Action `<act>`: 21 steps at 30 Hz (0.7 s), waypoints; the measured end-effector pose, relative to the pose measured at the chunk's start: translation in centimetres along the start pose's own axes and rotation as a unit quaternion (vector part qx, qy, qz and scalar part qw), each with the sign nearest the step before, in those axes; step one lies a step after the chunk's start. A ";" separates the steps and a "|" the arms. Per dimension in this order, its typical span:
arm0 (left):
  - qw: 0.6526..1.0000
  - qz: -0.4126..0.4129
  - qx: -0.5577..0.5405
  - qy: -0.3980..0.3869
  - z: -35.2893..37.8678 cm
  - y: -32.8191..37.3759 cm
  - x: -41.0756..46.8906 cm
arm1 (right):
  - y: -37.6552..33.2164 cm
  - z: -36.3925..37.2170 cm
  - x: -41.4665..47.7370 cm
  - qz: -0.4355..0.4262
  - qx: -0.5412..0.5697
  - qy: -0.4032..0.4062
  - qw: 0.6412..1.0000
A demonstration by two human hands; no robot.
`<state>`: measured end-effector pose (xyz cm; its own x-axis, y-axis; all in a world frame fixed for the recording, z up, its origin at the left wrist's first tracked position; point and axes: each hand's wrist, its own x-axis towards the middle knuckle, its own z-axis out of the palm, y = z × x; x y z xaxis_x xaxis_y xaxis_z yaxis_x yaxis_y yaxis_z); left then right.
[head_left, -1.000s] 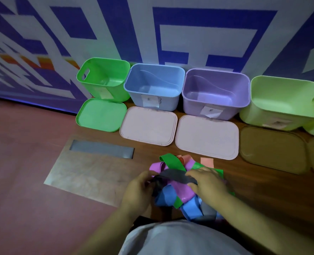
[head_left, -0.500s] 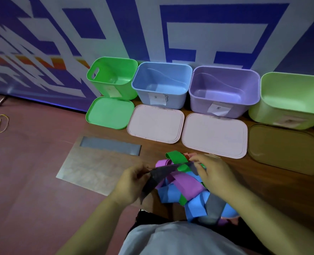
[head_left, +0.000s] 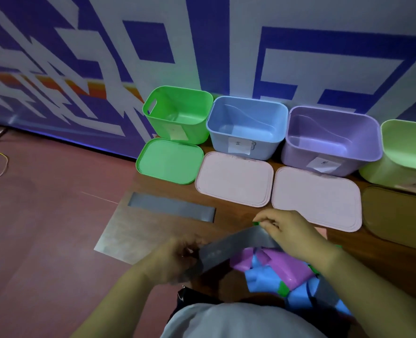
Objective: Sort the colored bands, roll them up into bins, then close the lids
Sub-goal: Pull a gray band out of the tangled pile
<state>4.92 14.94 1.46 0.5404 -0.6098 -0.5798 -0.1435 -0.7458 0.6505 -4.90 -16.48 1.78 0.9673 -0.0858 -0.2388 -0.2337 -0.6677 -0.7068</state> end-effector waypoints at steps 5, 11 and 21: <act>0.998 0.002 -0.063 0.002 -4.0 -4.5 -1.0 | -3.0 3.2 3.3 0.037 0.029 0.020 0.999; 0.995 -0.026 -0.061 0.080 -9.7 -9.3 -0.3 | -6.1 7.2 7.2 0.094 0.136 -0.034 0.986; 0.989 -0.047 0.033 0.139 -16.5 -13.5 5.8 | -7.7 12.0 10.8 0.176 0.114 0.032 0.977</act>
<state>23.73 25.89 -2.62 0.7588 -0.4476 -0.4731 -0.1316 -0.8168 0.5617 6.20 -3.40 -3.38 0.8252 -0.3309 -0.4577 -0.5624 -0.4064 -0.7201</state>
